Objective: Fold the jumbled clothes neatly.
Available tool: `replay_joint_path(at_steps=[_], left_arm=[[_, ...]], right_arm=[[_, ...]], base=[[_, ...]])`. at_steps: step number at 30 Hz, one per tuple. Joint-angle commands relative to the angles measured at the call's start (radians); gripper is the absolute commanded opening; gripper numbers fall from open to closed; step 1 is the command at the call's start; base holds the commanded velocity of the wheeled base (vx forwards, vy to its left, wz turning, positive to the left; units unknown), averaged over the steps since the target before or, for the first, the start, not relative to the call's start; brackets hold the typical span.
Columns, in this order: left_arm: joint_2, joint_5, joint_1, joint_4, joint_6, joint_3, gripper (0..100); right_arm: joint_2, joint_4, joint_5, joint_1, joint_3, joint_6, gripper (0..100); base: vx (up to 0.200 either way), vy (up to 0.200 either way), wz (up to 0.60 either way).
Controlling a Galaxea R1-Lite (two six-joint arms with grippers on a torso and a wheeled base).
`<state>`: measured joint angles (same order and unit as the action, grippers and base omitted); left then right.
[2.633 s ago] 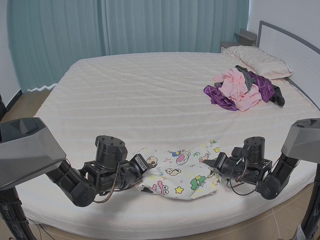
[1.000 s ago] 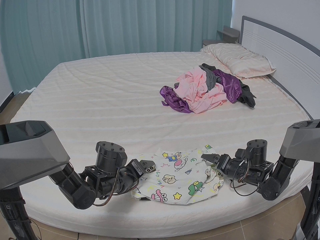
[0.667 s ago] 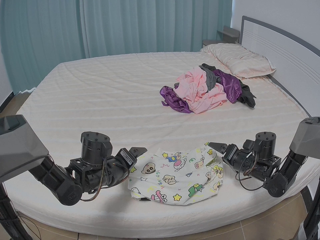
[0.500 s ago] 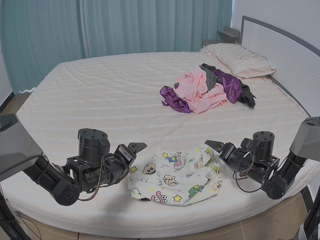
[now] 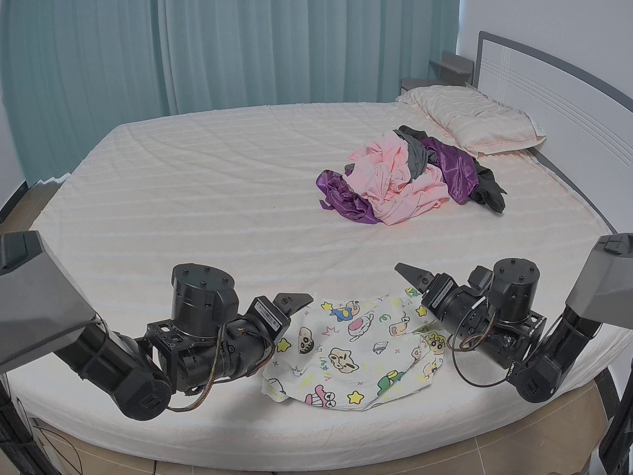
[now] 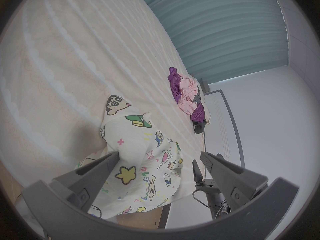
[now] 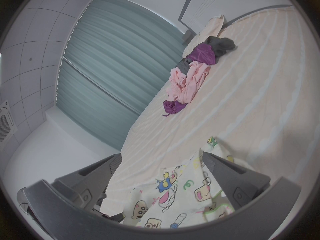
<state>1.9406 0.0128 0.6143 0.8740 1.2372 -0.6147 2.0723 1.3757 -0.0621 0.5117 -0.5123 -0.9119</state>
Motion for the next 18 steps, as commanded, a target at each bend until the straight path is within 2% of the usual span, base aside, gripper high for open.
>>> replay_joint_path(at_steps=[1,3,4,5,7,13,18], left_arm=[[0.043,-0.022,0.025,0.0,-0.007,-0.004,100],[0.05,-0.071,0.018,0.002,-0.025,-0.01,100],[0.05,-0.071,0.018,0.002,-0.025,-0.01,100],[0.061,-0.137,0.005,0.011,-0.068,-0.022,100],[0.063,-0.175,-0.01,0.045,-0.11,-0.019,100],[-0.012,-0.174,-0.037,0.075,-0.13,0.006,100],[-0.085,-0.146,-0.021,0.077,-0.114,0.03,100]], right_arm=[[0.097,0.0,0.012,0.054,-0.002,-0.038,100],[0.144,0.0,0.012,0.068,-0.003,-0.038,100],[0.144,0.0,0.012,0.068,-0.003,-0.038,100],[0.178,0.0,0.01,0.076,-0.005,-0.038,100],[0.193,-0.001,0.012,0.077,-0.005,-0.036,100],[0.219,-0.014,0.012,0.065,-0.008,-0.035,100],[0.215,-0.012,0.013,0.064,-0.008,-0.035,100]], base=[[0.0,0.0,0.0],[0.0,0.0,0.0],[0.0,0.0,0.0],[0.0,0.0,0.0],[0.0,0.0,0.0],[0.0,0.0,0.0],[0.0,0.0,0.0]])
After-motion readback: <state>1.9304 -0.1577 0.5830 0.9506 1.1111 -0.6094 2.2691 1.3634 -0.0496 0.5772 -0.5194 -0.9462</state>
